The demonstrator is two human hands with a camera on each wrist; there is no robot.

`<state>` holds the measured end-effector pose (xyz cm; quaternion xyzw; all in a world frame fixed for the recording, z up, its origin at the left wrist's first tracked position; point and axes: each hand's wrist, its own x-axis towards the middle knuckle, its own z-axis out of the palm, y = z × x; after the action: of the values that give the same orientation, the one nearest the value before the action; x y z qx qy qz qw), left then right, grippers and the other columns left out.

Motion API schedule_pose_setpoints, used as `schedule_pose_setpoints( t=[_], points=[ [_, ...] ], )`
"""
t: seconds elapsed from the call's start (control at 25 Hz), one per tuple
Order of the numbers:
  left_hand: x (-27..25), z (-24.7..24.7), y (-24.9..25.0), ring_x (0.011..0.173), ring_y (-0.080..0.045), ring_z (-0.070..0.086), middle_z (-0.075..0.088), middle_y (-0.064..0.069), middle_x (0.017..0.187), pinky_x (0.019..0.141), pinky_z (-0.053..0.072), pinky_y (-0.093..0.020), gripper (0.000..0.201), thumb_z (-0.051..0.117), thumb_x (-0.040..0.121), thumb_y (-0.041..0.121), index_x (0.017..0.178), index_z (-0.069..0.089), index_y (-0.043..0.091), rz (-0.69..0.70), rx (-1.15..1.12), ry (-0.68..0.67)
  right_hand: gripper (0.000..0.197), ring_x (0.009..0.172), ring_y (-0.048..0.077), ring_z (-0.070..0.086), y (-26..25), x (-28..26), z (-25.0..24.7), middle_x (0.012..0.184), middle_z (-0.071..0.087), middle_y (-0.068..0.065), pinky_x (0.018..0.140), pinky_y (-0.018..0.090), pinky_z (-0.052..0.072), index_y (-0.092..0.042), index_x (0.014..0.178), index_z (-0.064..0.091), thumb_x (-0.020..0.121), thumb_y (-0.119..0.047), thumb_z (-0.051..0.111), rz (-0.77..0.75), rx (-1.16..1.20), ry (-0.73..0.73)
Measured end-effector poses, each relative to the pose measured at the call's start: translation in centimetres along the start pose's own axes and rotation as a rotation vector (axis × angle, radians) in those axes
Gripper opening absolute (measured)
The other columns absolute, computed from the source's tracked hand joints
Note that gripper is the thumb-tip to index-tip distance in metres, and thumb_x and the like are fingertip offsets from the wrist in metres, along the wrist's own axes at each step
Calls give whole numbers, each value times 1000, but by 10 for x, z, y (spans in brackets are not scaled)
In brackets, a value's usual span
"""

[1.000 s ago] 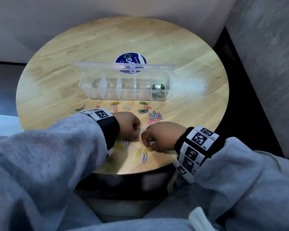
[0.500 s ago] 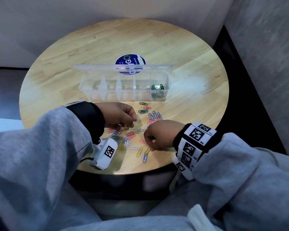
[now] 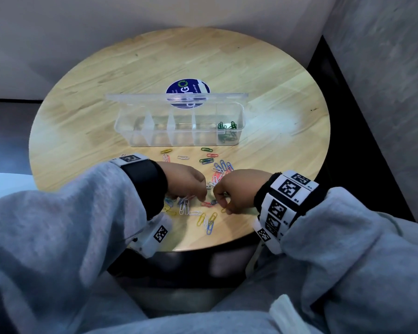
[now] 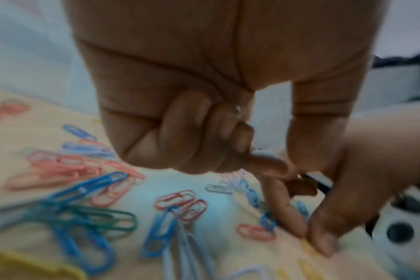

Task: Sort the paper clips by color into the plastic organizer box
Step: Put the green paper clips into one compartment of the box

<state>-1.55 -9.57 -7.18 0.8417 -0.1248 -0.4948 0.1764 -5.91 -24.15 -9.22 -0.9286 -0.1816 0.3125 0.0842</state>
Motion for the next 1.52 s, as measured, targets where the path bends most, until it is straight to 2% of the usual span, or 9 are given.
schedule_pose_setpoints(
  t=[0.08,0.28,0.44,0.6,0.76,0.96,1.12,1.32,1.52],
  points=[
    [-2,4,0,62,-12,46,54,6,65,59,37,-23,17,68,76,24,66,54,23,21,264,29,8,78,16,53,0,1,1,80,57,-7,63,26,40,-24,76,59,78,-19,65,16,-23,8],
    [-1,22,13,71,-13,51,55,7,72,48,31,-21,21,75,70,36,81,60,26,20,590,109,13,61,13,51,10,-8,-12,63,56,-6,54,24,40,-21,66,60,73,-11,62,75,143,-10],
    [1,25,15,73,-15,53,51,8,63,47,30,-19,17,75,71,33,80,63,25,35,611,165,22,50,9,52,22,-20,-24,59,55,-4,53,21,42,-20,62,53,77,-10,65,99,389,21],
    [1,16,13,72,-13,54,53,10,60,48,33,-17,8,72,74,26,80,66,23,17,579,179,17,52,15,54,24,-16,-20,65,59,4,56,21,47,-17,79,58,80,0,58,99,633,16],
    [1,10,5,55,-8,52,57,10,62,49,39,-15,5,70,74,21,76,65,23,-2,466,245,25,42,8,52,20,-12,-18,50,58,-3,57,19,50,-12,76,65,84,3,47,100,715,-94],
    [-2,-6,-6,52,-6,47,56,9,57,55,40,-19,14,72,73,24,65,61,22,58,216,223,22,54,21,52,5,-6,-11,65,56,11,58,28,50,-11,68,52,87,-3,46,87,748,-139],
    [-10,-24,-6,45,-5,44,51,8,45,43,36,-14,26,68,79,5,60,52,16,96,-181,191,16,60,14,51,0,-2,-13,65,56,-3,61,27,41,-21,73,54,77,-16,69,-48,361,-79],
    [-20,-39,-13,52,-11,48,53,-9,63,47,38,-15,28,55,83,-8,62,50,11,131,-484,182,16,75,15,54,-15,11,-6,71,53,-10,70,29,46,-25,85,63,72,-21,72,-94,69,-68],
    [-20,-45,-16,41,-5,50,54,-2,59,41,40,-13,24,47,89,-3,75,58,13,101,-691,192,20,64,14,48,-22,18,-3,64,49,-7,58,27,39,-22,66,51,77,-18,67,-131,-105,-68]
  ],
)
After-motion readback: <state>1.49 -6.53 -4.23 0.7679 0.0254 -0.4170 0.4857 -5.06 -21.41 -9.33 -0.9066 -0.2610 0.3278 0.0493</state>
